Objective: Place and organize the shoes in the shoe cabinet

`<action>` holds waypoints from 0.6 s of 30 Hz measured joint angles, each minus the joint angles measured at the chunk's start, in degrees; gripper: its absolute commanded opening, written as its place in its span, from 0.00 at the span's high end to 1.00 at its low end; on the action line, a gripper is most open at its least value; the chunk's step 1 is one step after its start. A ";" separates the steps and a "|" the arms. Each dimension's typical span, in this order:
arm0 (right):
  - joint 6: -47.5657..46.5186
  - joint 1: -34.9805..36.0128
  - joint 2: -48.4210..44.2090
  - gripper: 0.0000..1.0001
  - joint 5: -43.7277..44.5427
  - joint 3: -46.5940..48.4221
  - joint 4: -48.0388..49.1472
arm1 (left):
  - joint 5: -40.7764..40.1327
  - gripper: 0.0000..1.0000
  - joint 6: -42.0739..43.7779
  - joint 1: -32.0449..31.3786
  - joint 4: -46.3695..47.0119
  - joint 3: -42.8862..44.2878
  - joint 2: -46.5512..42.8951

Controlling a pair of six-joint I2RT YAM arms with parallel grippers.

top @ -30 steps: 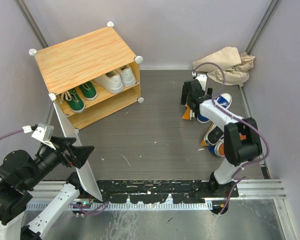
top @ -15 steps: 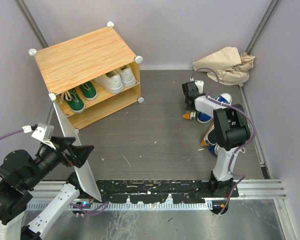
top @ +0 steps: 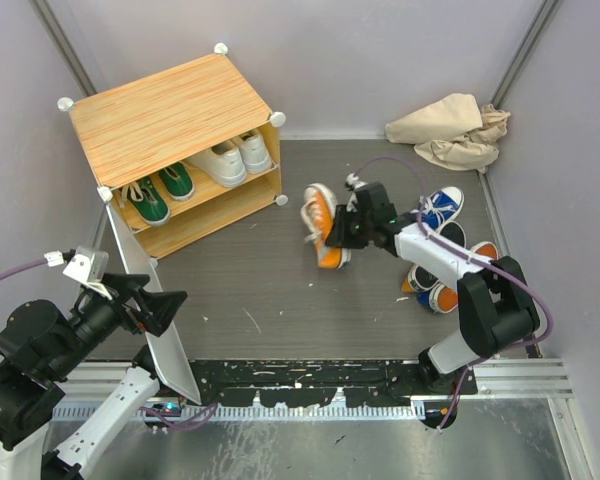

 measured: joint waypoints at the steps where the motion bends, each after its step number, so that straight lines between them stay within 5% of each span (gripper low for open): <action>1: 0.98 2.69 -0.98 0.87 -3.04 -1.05 1.07 | 0.02 0.02 0.04 0.00 0.00 0.00 0.00; 9: 13.09 20.63 1.51 0.75 -23.17 -7.96 16.22 | 0.02 0.02 0.02 0.00 0.02 0.00 0.00; 18: 15.02 21.22 10.25 0.50 -23.96 -9.77 20.85 | -0.17 0.02 -0.24 0.00 -0.44 0.33 -0.07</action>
